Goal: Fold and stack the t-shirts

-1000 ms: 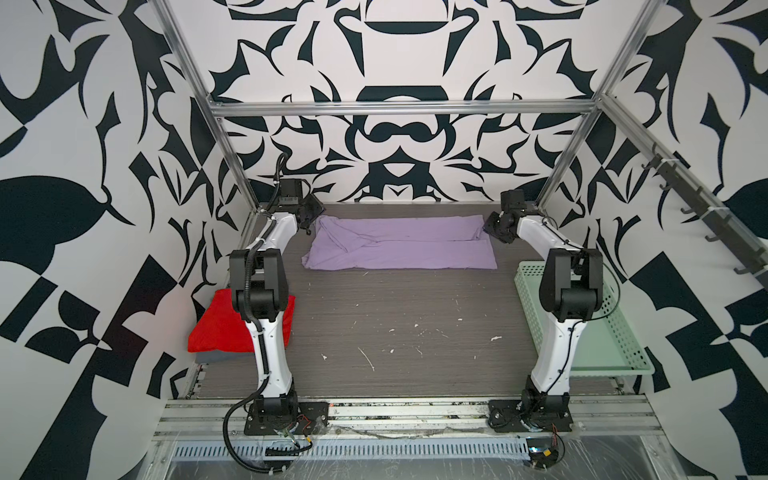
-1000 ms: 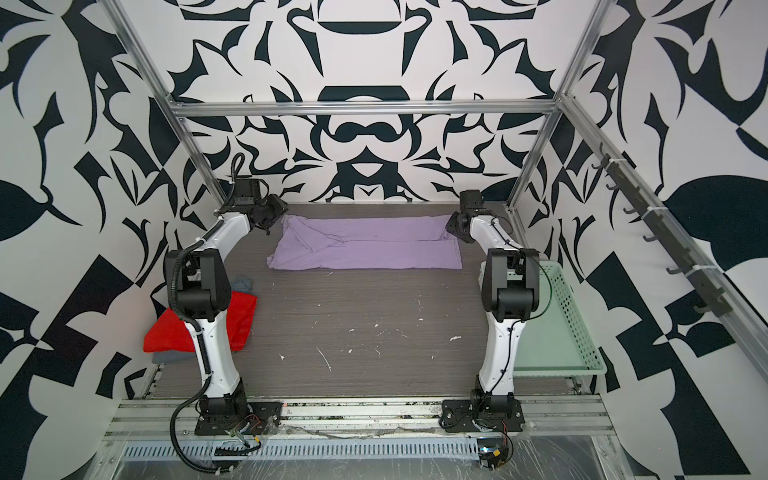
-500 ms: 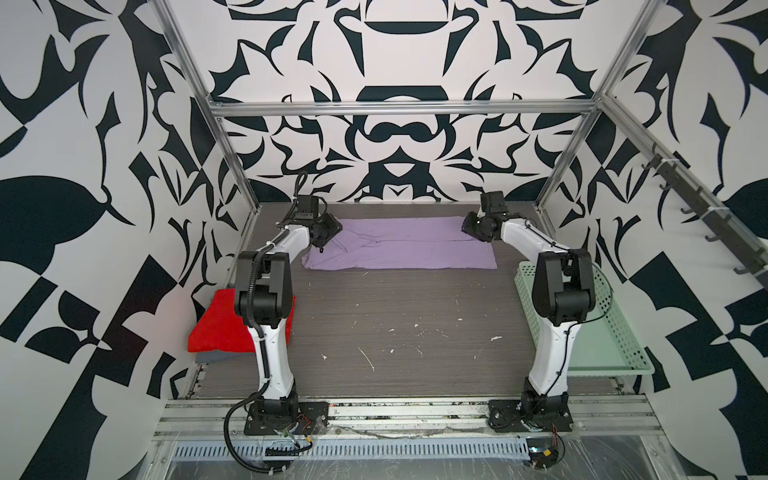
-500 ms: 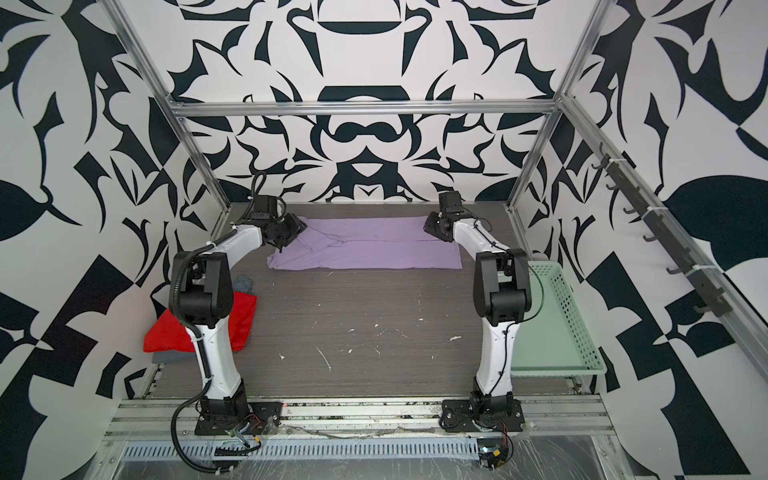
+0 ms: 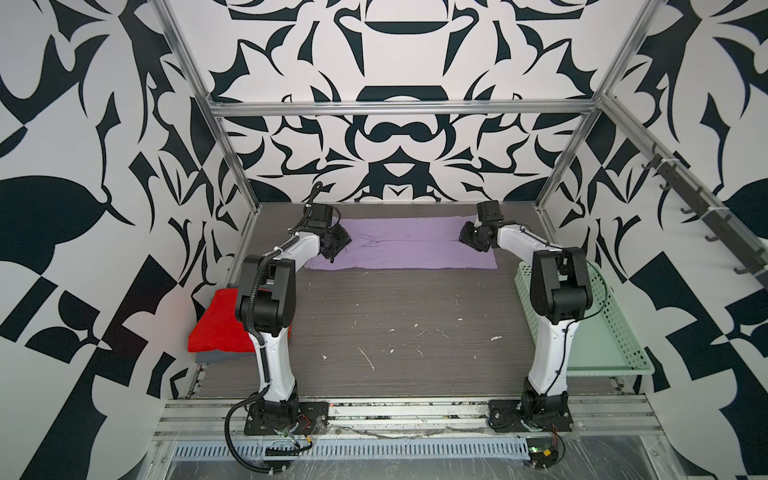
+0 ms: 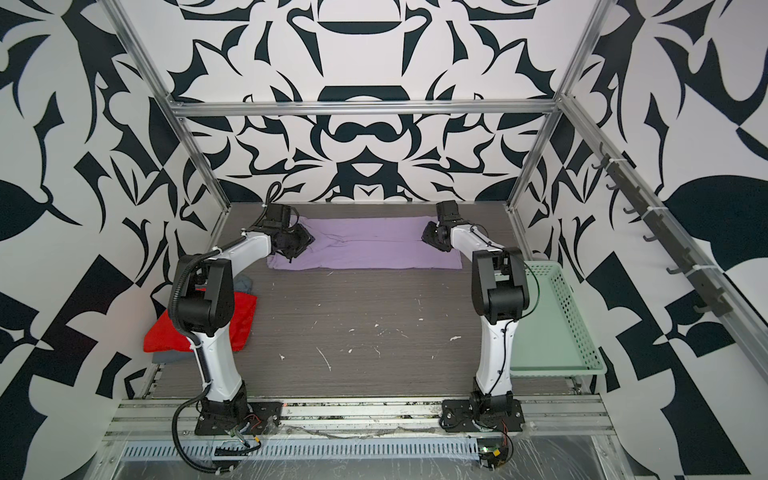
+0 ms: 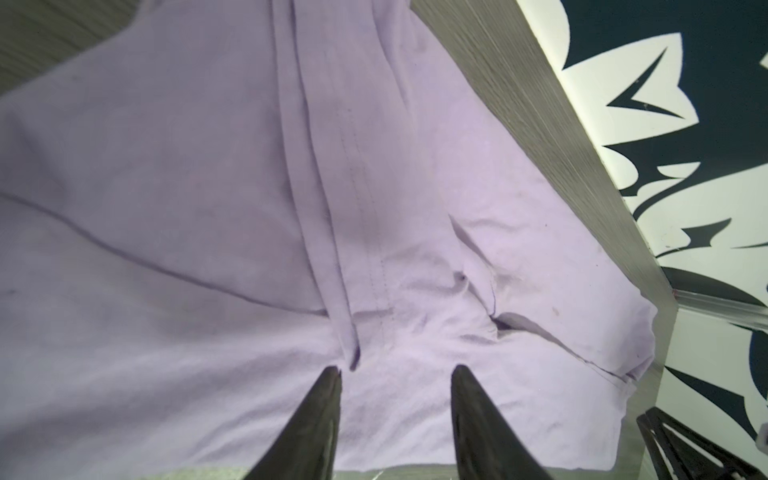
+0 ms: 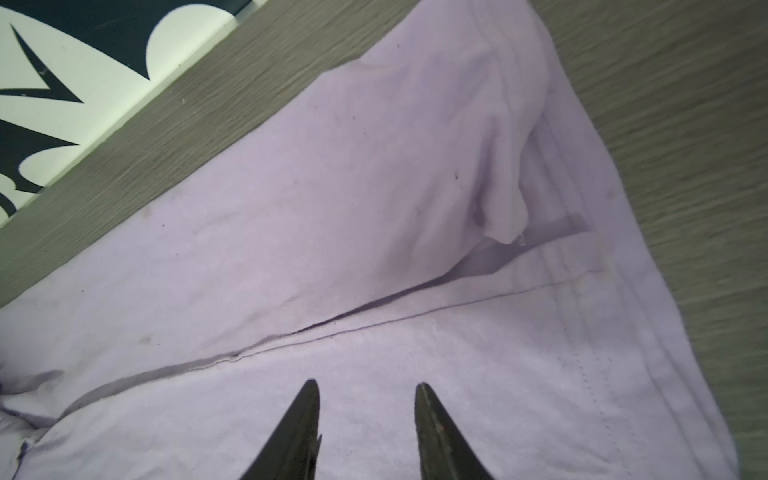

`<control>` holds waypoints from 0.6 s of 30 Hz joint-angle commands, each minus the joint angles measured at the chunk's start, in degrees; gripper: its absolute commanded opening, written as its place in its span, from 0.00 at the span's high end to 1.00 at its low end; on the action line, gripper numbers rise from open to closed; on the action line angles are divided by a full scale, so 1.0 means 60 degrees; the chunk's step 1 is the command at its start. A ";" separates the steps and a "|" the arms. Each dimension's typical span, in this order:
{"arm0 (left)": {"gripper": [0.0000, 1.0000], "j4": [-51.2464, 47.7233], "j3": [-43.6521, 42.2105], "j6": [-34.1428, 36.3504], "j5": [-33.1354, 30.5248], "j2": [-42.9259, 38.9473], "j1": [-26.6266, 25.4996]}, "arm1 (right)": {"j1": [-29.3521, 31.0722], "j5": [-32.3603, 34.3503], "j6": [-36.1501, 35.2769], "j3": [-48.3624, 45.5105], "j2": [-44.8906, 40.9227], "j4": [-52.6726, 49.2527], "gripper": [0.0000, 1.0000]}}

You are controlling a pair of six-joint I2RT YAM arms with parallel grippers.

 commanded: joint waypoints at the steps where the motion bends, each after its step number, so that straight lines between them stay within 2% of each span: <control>1: 0.54 -0.0113 0.0032 -0.0249 -0.0233 0.0281 -0.0022 | 0.0005 0.0055 0.0079 -0.0062 -0.0526 0.0207 0.58; 18: 0.59 -0.0073 0.0349 -0.0669 -0.0016 0.0917 -0.0300 | 0.0002 -0.0017 0.0027 0.0325 -0.0314 0.0158 0.58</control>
